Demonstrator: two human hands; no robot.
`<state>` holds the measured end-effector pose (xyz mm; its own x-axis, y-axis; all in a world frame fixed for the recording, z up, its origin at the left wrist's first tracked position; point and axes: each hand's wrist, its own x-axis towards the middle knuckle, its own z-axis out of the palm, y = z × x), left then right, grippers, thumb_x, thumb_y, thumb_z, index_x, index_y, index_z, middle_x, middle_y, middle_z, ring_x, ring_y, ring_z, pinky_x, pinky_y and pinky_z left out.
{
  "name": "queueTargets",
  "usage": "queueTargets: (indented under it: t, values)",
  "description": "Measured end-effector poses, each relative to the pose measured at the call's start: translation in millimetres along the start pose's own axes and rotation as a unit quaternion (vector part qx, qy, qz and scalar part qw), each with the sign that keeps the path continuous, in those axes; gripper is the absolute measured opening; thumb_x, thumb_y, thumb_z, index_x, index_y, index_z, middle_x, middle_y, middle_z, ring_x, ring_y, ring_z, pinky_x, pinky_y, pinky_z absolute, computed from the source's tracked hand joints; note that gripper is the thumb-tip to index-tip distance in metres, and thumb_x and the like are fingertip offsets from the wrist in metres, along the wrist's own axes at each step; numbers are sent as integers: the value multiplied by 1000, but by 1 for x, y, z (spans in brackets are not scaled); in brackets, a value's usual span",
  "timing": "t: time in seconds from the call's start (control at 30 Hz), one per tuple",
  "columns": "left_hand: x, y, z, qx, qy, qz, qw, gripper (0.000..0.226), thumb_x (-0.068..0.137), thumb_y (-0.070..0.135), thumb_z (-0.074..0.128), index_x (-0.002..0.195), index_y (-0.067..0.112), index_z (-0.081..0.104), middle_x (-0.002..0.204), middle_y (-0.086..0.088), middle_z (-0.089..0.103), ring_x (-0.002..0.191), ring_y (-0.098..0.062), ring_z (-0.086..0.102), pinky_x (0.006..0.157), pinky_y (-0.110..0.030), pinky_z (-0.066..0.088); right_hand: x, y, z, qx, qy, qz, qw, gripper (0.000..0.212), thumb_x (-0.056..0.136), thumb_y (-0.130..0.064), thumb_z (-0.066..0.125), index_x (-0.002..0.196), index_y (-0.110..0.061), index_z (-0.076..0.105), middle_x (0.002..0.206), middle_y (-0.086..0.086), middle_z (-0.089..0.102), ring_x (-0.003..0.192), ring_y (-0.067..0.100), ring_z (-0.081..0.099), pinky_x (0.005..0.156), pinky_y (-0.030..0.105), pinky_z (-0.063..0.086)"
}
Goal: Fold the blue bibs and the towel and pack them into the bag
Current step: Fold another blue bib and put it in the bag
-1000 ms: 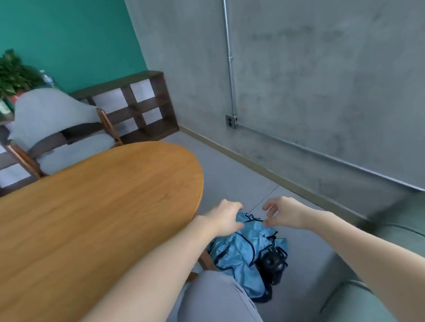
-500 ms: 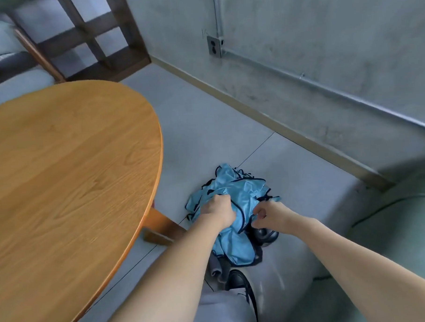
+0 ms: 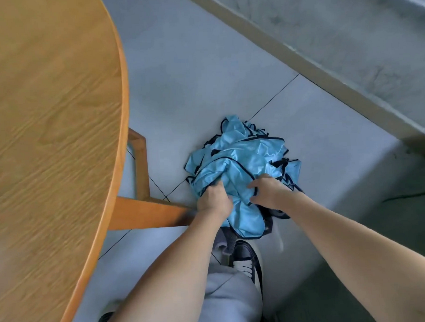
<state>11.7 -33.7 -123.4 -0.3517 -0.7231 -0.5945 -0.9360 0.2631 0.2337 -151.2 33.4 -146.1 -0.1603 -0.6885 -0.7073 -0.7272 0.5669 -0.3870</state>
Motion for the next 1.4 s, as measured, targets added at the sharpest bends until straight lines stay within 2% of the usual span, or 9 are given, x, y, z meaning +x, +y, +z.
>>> queueTargets:
  t: [0.13, 0.37, 0.53, 0.67, 0.8, 0.97, 1.1, 1.23, 1.4]
  values:
    - [4, -9, 0, -2, 2, 0, 1000, 40, 100, 30, 54, 137, 17, 48, 124, -10, 63, 110, -33, 63, 88, -43, 54, 9, 0, 5, -28, -6, 20, 999, 62, 90, -32, 66, 148, -21, 46, 145, 5, 43, 130, 29, 49, 104, 41, 47]
    - [-11, -12, -16, -1, 23, 15, 1000, 39, 101, 29, 54, 137, 16, 47, 119, -10, 64, 102, -32, 65, 77, -38, 52, -17, 9, -7, 27, 59, -12, 998, 59, 94, -19, 62, 150, -16, 46, 154, 0, 39, 136, 23, 45, 109, 29, 38]
    - [-37, -5, -37, -6, 48, 33, 998, 50, 102, 30, 54, 148, 19, 40, 130, -9, 61, 113, -33, 62, 81, -39, 49, -50, 2, -24, 43, 129, -62, 989, 51, 91, -13, 59, 142, -17, 57, 151, 0, 47, 110, 18, 62, 96, 21, 42]
    - [-61, 8, -55, -20, 84, 61, 994, 56, 102, 33, 56, 151, 19, 35, 133, -9, 57, 113, -31, 62, 84, -41, 51, -81, -15, -42, 24, 178, -117, 977, 51, 93, -11, 56, 143, -17, 56, 150, -2, 46, 85, 11, 58, 86, 15, 38]
    - [-77, 22, -79, -78, 112, 96, 986, 76, 95, 38, 67, 157, 26, 25, 148, -6, 45, 126, -30, 55, 93, -44, 52, -111, -32, -68, 12, 232, -159, 959, 57, 94, -6, 51, 149, -19, 47, 154, -4, 39, 91, 16, 55, 84, 20, 40]
    - [-98, 47, -126, -138, 174, 129, 967, 72, 92, 36, 71, 154, 25, 35, 150, -3, 45, 135, -27, 47, 103, -40, 42, -157, -56, -104, 26, 316, -216, 924, 58, 92, 1, 46, 147, -17, 49, 152, -5, 43, 112, 22, 59, 93, 25, 44]
    - [-122, 70, -167, -184, 235, 133, 945, 49, 93, 26, 66, 141, 24, 53, 137, -4, 58, 126, -27, 55, 96, -37, 45, -199, -77, -133, 35, 351, -241, 904, 56, 95, 1, 44, 148, -17, 48, 153, -8, 40, 111, 15, 57, 93, 17, 40]
    - [-157, 83, -206, -206, 266, 130, 933, 13, 96, 27, 62, 101, 16, 69, 95, -5, 66, 94, -32, 63, 71, -34, 45, -242, -90, -166, 48, 403, -256, 878, 54, 96, -1, 46, 147, -17, 49, 152, -9, 41, 89, 11, 56, 88, 22, 44]
    - [-210, 94, -254, -214, 315, 156, 911, 25, 95, 26, 59, 73, 15, 54, 78, -5, 61, 79, -33, 59, 59, -38, 43, -299, -112, -204, 51, 453, -270, 848, 57, 91, 1, 47, 144, -19, 53, 146, -13, 45, 84, 5, 57, 87, 20, 44]
